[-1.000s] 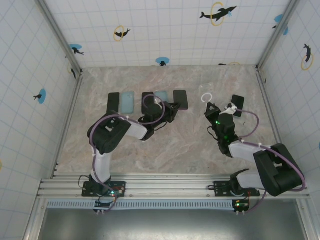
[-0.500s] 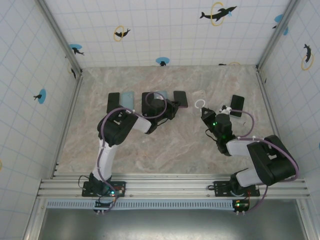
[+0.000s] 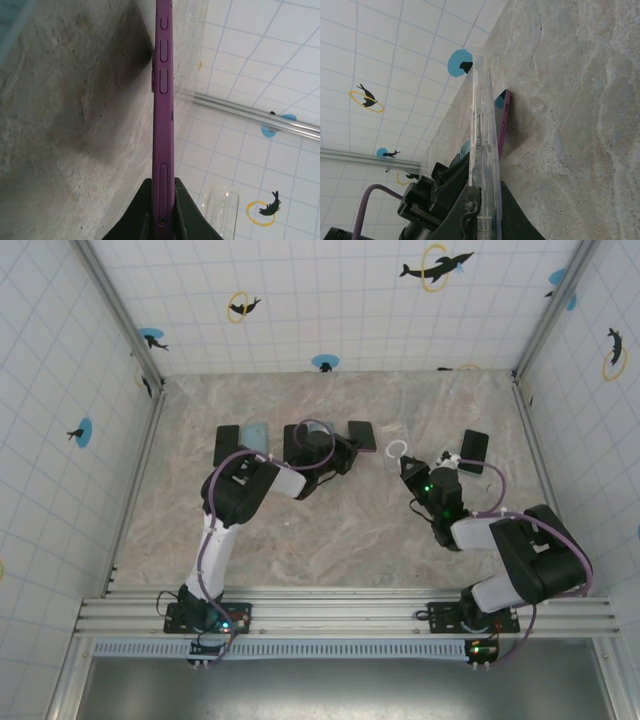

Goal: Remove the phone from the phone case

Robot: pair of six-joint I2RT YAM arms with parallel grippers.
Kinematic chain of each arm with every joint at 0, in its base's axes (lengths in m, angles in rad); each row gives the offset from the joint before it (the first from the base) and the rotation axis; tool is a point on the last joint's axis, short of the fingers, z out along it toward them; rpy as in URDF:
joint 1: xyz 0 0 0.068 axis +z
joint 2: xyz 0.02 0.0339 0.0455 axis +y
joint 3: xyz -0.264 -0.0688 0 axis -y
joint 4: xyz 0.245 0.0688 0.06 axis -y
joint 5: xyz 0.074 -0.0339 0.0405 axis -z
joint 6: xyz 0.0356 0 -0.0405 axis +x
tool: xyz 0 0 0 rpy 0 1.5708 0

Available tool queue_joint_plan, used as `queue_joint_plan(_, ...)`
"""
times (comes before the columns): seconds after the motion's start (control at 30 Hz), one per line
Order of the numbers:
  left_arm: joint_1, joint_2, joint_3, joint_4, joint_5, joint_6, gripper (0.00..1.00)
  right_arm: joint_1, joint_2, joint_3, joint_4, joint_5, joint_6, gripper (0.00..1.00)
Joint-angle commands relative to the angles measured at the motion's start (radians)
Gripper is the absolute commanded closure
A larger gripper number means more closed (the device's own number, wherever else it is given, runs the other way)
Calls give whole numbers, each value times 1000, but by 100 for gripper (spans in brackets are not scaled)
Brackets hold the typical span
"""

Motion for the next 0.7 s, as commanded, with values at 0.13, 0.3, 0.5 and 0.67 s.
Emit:
queue_joint_plan(0.13,9,-7,19,-27,18,59,84,-6,21,11,66,-12,9,100)
queue_joint_plan(0.3,8,-23,30,-70,38,91,68,-7,21,23,35,-7,-7,100)
queue_joint_plan(0.5,8,-61,27,-143,43,110,52,-8,40,50,-1,0,-19,100)
queue_joint_plan(0.67,6,-79,14,-175,54,104,44,-9,68,80,-20,-7,-30,100)
